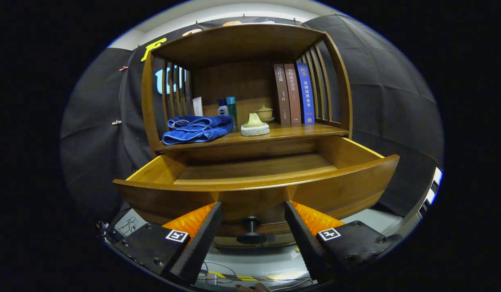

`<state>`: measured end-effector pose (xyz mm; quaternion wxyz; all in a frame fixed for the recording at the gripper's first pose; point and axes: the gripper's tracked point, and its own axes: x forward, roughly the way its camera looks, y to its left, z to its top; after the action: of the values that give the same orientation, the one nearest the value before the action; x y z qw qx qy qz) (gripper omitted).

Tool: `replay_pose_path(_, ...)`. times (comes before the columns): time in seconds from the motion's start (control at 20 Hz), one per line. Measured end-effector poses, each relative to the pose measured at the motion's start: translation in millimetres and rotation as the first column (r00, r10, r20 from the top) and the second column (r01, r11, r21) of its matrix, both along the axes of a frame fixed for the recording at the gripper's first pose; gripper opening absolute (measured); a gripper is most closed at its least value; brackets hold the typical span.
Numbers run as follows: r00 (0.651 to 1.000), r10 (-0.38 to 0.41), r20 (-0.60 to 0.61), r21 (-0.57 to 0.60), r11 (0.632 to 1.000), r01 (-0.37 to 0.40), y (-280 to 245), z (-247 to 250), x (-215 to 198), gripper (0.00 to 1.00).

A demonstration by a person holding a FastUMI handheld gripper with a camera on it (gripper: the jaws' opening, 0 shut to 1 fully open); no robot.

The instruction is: Pull open the drawer, take out the items inside it, and place them on the countertop above the cabinet.

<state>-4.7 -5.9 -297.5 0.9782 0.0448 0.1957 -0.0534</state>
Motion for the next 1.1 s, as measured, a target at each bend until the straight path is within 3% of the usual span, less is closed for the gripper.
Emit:
replay_pose_path(0.65, 1.000, 0.013, 0.015, -0.015, 1.000, -0.013, -14.5, -14.7, 119.6, 1.00)
replay_pose_path(1.1, 1.000, 0.006, 0.009, -0.012, 1.000, -0.006, -17.5, -22.1, 148.1, 1.00)
